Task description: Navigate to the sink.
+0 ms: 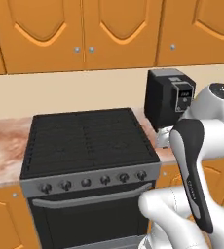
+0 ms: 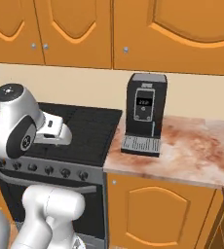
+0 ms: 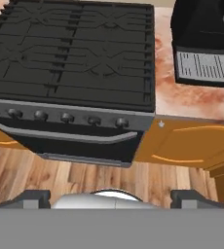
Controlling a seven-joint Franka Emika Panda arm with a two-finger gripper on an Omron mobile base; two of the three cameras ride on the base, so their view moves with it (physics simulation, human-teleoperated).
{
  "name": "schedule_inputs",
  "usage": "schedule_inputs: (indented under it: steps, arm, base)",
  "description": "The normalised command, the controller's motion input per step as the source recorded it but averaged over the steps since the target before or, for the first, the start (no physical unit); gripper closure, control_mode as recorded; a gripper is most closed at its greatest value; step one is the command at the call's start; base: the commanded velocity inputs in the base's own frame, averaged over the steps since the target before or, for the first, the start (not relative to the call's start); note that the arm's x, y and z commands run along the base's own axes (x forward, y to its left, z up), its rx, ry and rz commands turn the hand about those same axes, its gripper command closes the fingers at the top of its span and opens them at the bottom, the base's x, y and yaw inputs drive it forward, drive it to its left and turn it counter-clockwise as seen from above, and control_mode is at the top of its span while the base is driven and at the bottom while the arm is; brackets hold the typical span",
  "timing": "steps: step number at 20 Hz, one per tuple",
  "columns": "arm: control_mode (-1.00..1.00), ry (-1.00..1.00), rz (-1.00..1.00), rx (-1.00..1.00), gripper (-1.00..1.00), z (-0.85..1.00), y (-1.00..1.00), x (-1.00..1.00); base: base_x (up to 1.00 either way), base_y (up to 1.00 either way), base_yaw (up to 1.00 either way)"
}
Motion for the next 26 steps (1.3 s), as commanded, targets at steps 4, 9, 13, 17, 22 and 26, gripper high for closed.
schedule_inputs:
  steps: [4,9,13,17,22,26]
  arm:
    - [1.0,0.0,0.0,0.0,-1.0,0.0,0.0,0.0]
    - [1.0,0.0,0.0,0.0,-1.0,0.0,0.0,0.0]
    - [1.0,0.0,0.0,0.0,-1.0,0.0,0.0,0.0]
    - [1.0,0.0,0.0,0.0,-1.0,0.0,0.0,0.0]
    - [1.0,0.0,0.0,0.0,-1.0,0.0,0.0,0.0]
    - [1.0,0.0,0.0,0.0,-1.0,0.0,0.0,0.0]
  base:
    - [-0.02,-1.0,-0.19]
    - [-0.01,-1.0,-0.37]
    - [0.0,-0.16,-0.97]
    - [0.0,0.0,-1.0]
    - [0.0,0.0,-1.0]
    - [0.0,0.0,-1.0]
